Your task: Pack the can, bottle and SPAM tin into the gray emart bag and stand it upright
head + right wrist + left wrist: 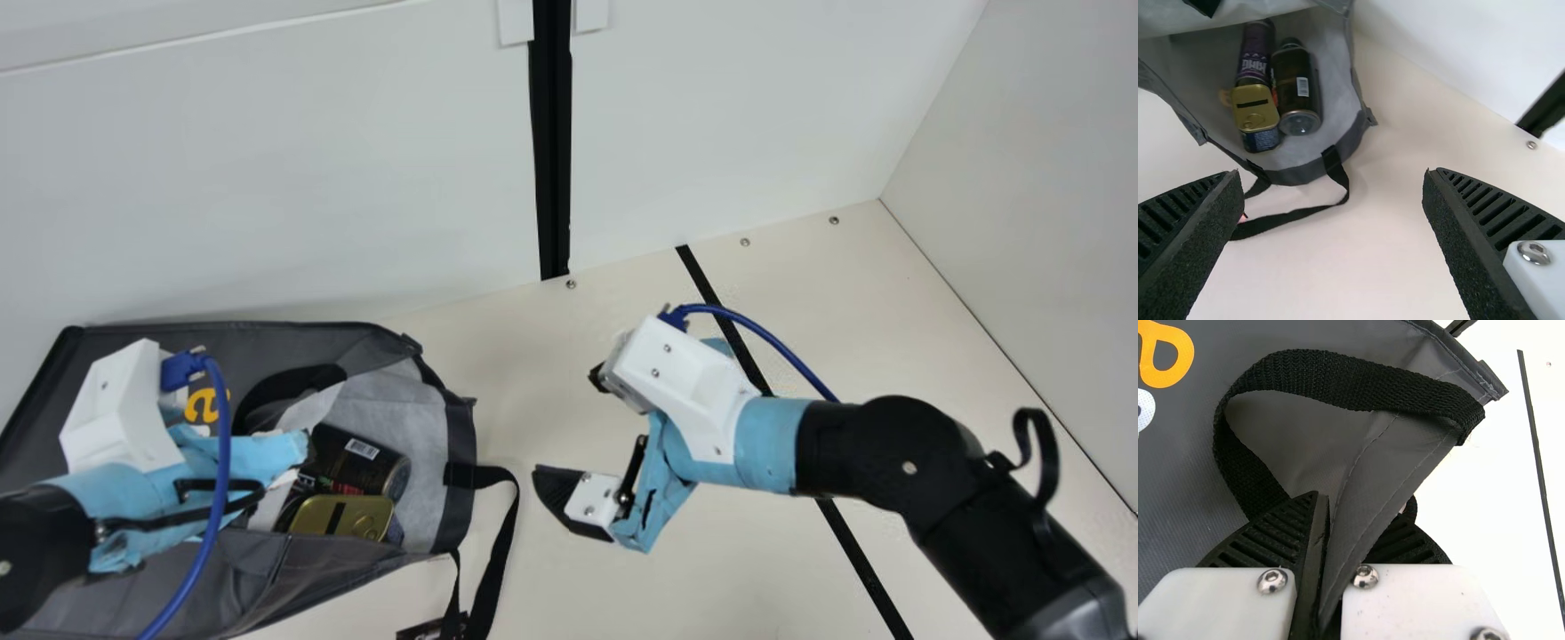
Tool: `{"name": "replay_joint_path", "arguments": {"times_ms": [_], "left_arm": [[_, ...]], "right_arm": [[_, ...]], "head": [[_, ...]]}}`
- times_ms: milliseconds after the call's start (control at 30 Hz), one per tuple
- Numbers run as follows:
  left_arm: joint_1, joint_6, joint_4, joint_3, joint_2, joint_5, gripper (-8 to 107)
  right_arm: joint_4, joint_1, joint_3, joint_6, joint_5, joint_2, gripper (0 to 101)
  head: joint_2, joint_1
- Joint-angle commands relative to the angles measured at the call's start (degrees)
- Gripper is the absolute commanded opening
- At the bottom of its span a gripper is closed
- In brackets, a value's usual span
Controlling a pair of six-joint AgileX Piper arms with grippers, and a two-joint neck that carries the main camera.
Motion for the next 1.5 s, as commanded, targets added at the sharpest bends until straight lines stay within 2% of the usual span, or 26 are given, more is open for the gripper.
{"name": "replay_joint_path", "arguments": {"times_ms": [0, 300, 700, 1033, 1467], "left_arm": [[0.0, 0.0, 0.0, 0.0, 0.0, 0.0, -8], [0.0, 0.0, 0.0, 0.0, 0.0, 0.0, -8], [0.0, 0.0, 0.0, 0.0, 0.0, 0.0, -8], [0.0, 0.0, 0.0, 0.0, 0.0, 0.0, -8], [0.0, 0.0, 0.0, 0.0, 0.0, 0.0, -8]], "right_arm": [[-2.1, -1.1, 0.4, 1.1, -0.1, -1.4, 95], [-7.3, -8.2, 1.6, 4.7, 0.4, -5.7, 95], [-15.4, -18.4, -0.2, 13.2, 1.4, -9.2, 95], [-25.8, -22.7, -3.4, 24.7, 2.3, -11.8, 95], [-40.1, -24.3, -10.6, 40.1, 7.9, -13.8, 95]], "head": [[-0.1, -1.3], [-0.1, -1.3], [-0.1, -1.3], [-0.1, -1.3], [-0.1, -1.3]]}}
